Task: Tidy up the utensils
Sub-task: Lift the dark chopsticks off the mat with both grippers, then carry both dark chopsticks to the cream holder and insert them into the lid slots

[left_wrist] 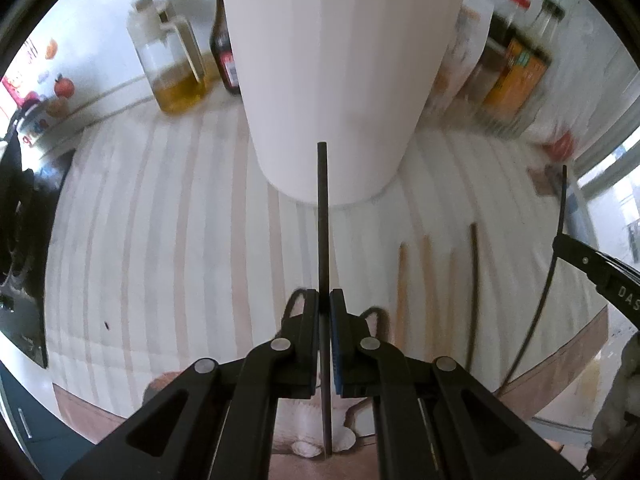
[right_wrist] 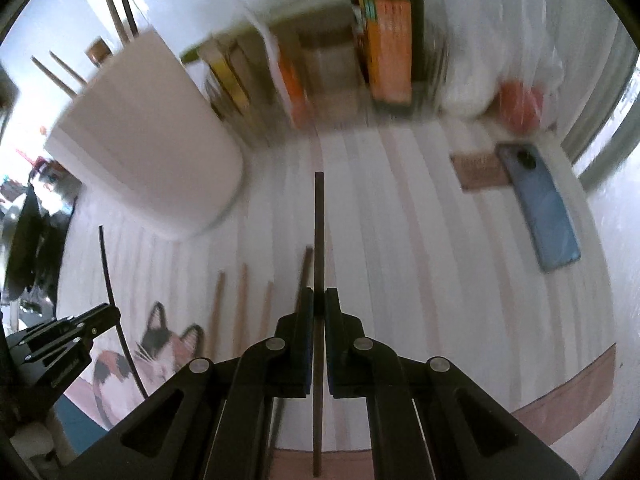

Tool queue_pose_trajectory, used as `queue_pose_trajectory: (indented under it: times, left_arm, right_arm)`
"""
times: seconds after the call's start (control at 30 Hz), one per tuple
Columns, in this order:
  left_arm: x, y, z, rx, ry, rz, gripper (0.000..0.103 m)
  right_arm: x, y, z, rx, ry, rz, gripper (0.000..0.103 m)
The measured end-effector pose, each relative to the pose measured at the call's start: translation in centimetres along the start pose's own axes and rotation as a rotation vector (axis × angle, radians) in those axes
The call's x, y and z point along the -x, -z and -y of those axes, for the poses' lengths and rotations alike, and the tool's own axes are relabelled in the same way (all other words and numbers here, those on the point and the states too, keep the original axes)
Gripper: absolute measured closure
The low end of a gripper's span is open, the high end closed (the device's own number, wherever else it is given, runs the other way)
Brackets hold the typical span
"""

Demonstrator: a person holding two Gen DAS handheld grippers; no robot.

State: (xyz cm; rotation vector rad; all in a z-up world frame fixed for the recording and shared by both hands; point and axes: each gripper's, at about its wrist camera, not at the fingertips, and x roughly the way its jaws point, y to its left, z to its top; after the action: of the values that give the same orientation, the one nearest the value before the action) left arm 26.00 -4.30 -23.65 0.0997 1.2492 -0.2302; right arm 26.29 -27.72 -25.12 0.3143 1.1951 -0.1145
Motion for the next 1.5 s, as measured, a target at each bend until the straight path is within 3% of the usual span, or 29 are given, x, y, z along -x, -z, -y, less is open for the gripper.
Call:
queue_pose_trajectory:
  times: [0.2, 0.43, 0.9, 1.27, 1.5]
  left_arm:
    - [3.2, -1.5, 0.1, 0.008, -0.028, 0.105, 0.1]
    - [4.5, -3.8, 0.2, 0.014, -0.049, 0.168, 0.1]
    - [11.5, -6.1, -3.1, 0.131, -0.069, 0.337, 0.101]
    - [22.2, -11.2, -4.3, 0.166, 0.009, 0.537, 0.101]
    - [24.2, -16.4, -3.4, 0.125, 0.058, 0.588, 0.101]
  right_arm:
    - [3.3, -1.6, -2.3, 0.023, -0.015, 0.124, 0.098]
    - [5.7, -3.9, -4.9, 0.064, -0.01, 0.259, 0.099]
    - [10.6, -8.1, -8.4, 0.106, -0.084, 0.404, 0.099]
    - [18.9, -13.1, -12.4, 0.148, -0.227, 0.532, 0.099]
    - [21.7, -17.7, -15.3, 0.182, -0.234, 0.613, 0.099]
